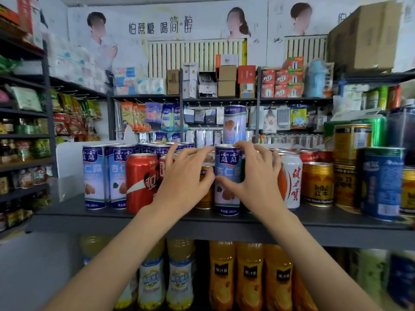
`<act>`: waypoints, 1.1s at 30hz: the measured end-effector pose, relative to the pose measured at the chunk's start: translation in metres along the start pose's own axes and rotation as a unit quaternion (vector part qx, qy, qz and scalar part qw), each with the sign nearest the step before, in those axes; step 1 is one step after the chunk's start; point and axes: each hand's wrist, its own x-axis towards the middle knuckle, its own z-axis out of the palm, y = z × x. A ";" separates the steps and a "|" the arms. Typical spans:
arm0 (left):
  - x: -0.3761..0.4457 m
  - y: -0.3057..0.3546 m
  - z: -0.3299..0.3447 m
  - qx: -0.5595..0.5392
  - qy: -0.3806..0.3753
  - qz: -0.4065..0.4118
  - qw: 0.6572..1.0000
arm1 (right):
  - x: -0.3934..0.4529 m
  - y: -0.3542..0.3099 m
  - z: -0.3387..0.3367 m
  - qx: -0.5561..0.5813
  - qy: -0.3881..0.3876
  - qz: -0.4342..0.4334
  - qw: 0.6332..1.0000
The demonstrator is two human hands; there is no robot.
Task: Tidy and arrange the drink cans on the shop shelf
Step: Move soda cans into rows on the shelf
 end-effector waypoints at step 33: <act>0.052 0.014 0.005 0.181 -0.294 -0.025 0.938 | -0.001 0.092 -0.080 -0.079 -0.027 0.183 0.980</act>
